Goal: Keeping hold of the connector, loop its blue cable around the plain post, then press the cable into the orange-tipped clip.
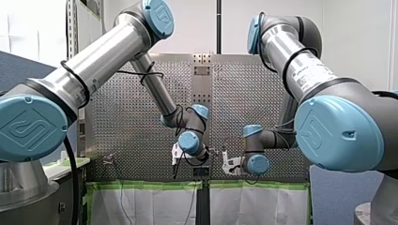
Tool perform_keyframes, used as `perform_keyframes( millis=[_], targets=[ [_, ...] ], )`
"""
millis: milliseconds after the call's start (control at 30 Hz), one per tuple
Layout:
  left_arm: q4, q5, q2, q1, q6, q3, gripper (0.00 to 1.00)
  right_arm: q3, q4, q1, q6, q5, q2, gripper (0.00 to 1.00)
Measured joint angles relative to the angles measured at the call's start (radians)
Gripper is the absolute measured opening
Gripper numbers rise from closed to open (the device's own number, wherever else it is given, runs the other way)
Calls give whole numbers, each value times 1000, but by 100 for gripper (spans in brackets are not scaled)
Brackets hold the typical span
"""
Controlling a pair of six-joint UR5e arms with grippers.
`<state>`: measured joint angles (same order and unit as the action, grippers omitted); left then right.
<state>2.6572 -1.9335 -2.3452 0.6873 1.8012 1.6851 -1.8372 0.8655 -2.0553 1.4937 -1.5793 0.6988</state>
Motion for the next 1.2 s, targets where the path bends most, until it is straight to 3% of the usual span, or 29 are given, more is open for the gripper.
perform_keyframes(
  millis=[133,300,633,900,1200],
  targets=[
    [26,13,-2,2,-4,0,100,0,5,-15,-11,0,1,0],
    [54,-10,-2,-10,-11,10,100,0,8,-32,-24,1,2,0],
    [35,-18,-1,-67,-41,70,100,3,23,-54,-33,13,4,0],
    [35,-20,-1,-98,-69,77,100,25,-1,-74,-66,35,4,0],
    [35,-16,-1,-116,-73,78,100,33,-8,-98,-69,64,4,0]
  ],
)
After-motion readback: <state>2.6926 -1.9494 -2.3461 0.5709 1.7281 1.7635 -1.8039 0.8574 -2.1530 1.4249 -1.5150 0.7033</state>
